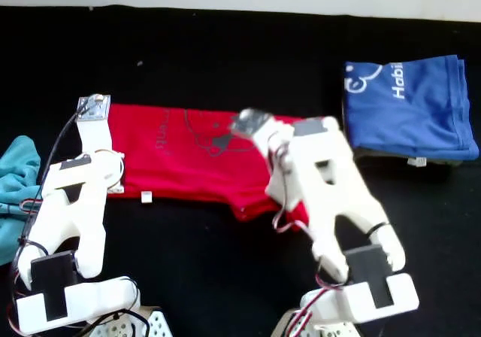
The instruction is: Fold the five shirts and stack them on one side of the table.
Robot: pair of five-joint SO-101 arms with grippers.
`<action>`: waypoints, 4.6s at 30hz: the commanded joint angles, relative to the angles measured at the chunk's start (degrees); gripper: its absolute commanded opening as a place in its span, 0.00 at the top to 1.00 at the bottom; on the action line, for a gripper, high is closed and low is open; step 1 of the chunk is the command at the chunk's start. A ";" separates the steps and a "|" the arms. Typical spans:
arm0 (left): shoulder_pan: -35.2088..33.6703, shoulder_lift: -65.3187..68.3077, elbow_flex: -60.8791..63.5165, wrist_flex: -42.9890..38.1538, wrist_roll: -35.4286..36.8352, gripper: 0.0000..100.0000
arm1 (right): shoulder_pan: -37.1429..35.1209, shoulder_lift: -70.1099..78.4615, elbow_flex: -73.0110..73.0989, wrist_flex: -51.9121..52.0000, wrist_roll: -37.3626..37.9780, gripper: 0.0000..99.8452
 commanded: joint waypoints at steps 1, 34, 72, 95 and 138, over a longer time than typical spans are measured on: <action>0.40 0.40 -0.22 -1.14 0.18 0.99 | 2.33 5.85 -12.79 2.77 1.49 0.99; 0.40 0.40 -0.22 -1.14 0.18 0.99 | 10.42 35.38 -80.66 21.23 -15.21 0.81; 0.31 46.64 -71.43 47.65 5.63 0.79 | 13.05 -39.52 7.60 16.04 -19.78 0.81; -8.13 55.43 -97.45 65.93 -2.81 0.99 | 35.30 -54.64 39.08 0.92 -8.70 0.90; 50.24 45.32 -100.44 56.53 -2.73 0.99 | 51.56 -54.90 72.57 -39.25 -6.51 0.99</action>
